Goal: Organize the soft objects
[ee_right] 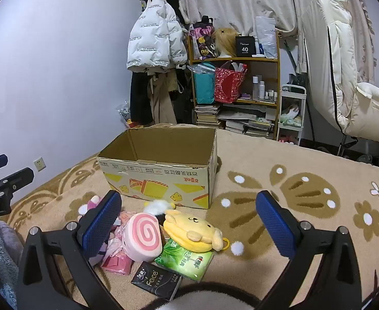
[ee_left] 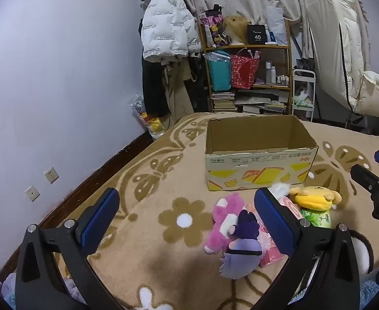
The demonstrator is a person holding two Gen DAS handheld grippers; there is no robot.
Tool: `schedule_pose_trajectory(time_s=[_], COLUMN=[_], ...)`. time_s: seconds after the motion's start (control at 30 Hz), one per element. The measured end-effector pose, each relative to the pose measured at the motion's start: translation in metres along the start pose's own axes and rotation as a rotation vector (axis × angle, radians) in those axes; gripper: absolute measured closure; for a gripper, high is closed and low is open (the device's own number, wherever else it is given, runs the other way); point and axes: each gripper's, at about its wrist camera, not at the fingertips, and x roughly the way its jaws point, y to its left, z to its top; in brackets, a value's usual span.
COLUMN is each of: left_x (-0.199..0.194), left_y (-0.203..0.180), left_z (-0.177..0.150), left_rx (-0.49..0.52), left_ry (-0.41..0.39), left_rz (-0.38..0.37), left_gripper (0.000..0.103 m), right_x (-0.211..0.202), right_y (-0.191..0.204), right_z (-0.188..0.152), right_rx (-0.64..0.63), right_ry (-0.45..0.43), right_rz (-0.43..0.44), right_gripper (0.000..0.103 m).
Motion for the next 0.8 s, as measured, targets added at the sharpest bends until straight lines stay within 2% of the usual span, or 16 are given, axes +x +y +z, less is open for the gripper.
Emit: schedule_pose_trajectory(time_s=[0.8], left_x=[0.004], left_y=[0.0011], left_z=[-0.0052], left_rx=[0.006], left_ry=[-0.003], left_rz=[0.009], left_gripper=[0.0], right_x=[0.0004], right_y=[0.0004], right_z=[-0.0001], right_rx=[-0.002], right_ry=[-0.001], right_rz=[0.001], right_gripper=[0.0])
